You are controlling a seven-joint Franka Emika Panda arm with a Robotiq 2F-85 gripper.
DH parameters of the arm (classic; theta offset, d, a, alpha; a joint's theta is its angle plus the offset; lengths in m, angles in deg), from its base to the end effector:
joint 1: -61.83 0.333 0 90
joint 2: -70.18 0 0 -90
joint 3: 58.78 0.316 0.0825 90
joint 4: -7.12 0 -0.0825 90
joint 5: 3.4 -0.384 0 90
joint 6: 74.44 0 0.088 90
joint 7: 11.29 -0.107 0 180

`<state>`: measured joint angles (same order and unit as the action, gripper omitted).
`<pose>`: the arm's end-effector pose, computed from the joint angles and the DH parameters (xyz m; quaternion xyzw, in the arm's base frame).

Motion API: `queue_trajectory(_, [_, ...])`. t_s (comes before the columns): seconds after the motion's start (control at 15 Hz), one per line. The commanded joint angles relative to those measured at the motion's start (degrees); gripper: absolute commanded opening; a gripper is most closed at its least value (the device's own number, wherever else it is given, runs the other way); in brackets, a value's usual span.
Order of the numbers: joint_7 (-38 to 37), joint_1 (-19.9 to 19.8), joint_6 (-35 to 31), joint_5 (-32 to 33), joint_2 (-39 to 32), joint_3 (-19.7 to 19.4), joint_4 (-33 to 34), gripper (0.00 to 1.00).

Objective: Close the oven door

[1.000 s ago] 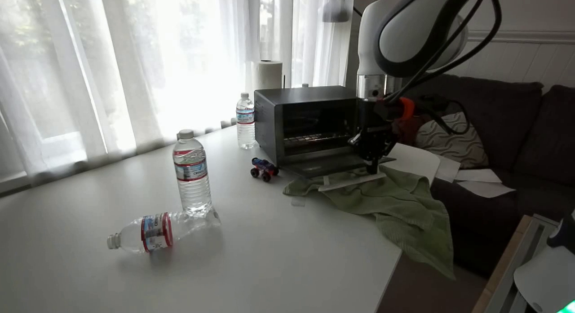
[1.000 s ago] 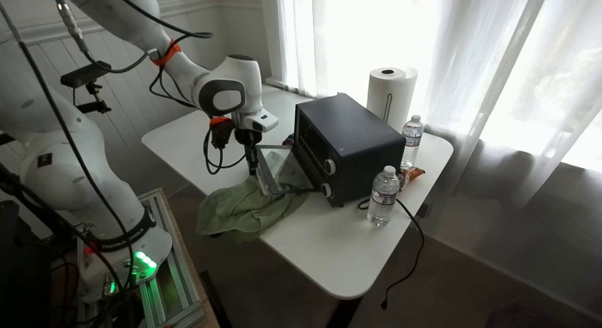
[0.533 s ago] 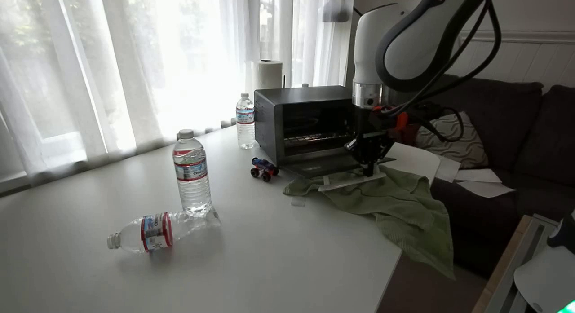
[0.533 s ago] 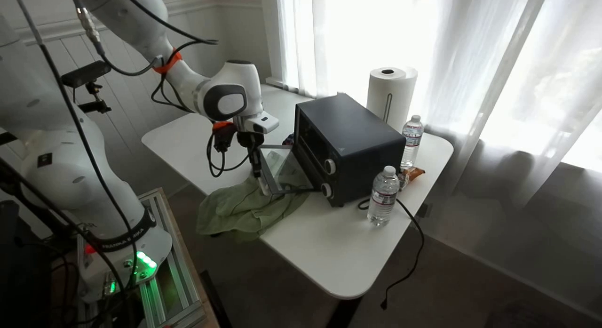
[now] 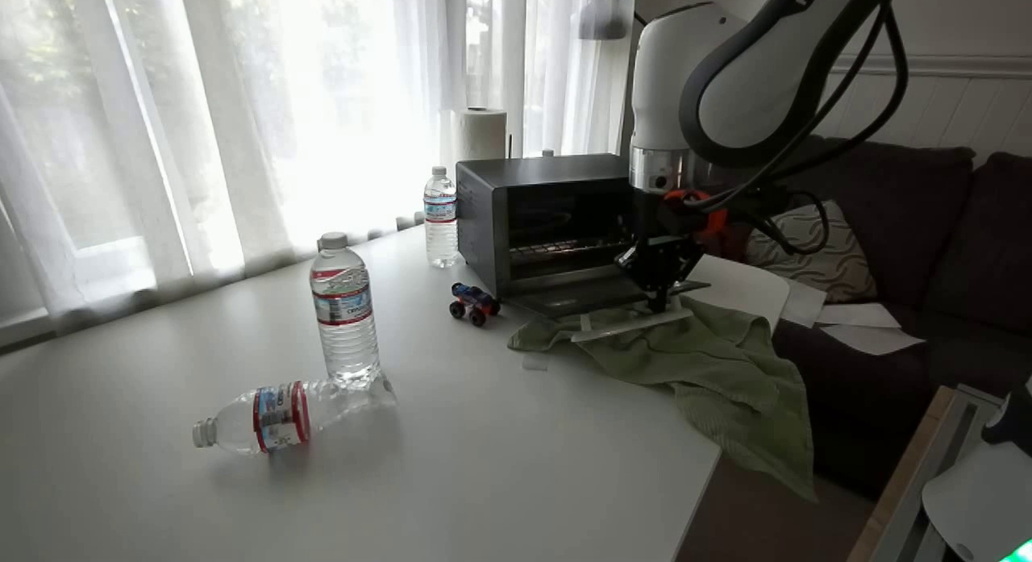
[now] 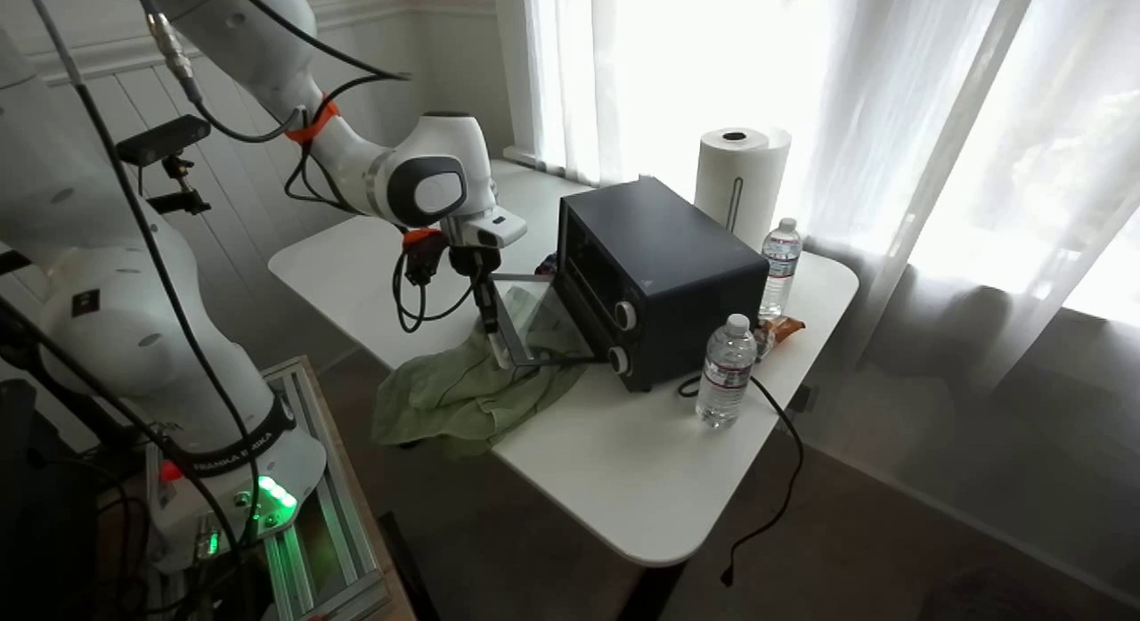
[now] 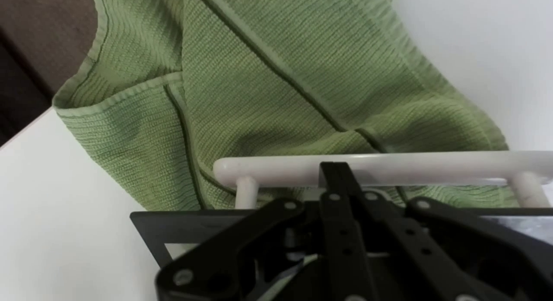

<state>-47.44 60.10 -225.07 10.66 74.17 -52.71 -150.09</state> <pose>0.3879 0.0345 0.2369 0.9836 -0.1682 -0.0004 0.0654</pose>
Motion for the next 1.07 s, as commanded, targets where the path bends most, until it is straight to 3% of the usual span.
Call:
queue_trajectory(0.0, [-3.49, 0.24, -1.29, 3.54, 1.60, -0.33, 0.01, 0.00])
queue_trajectory(1.0, [-8.37, -2.62, -0.09, 11.48, 12.49, 3.08, -0.12, 0.00])
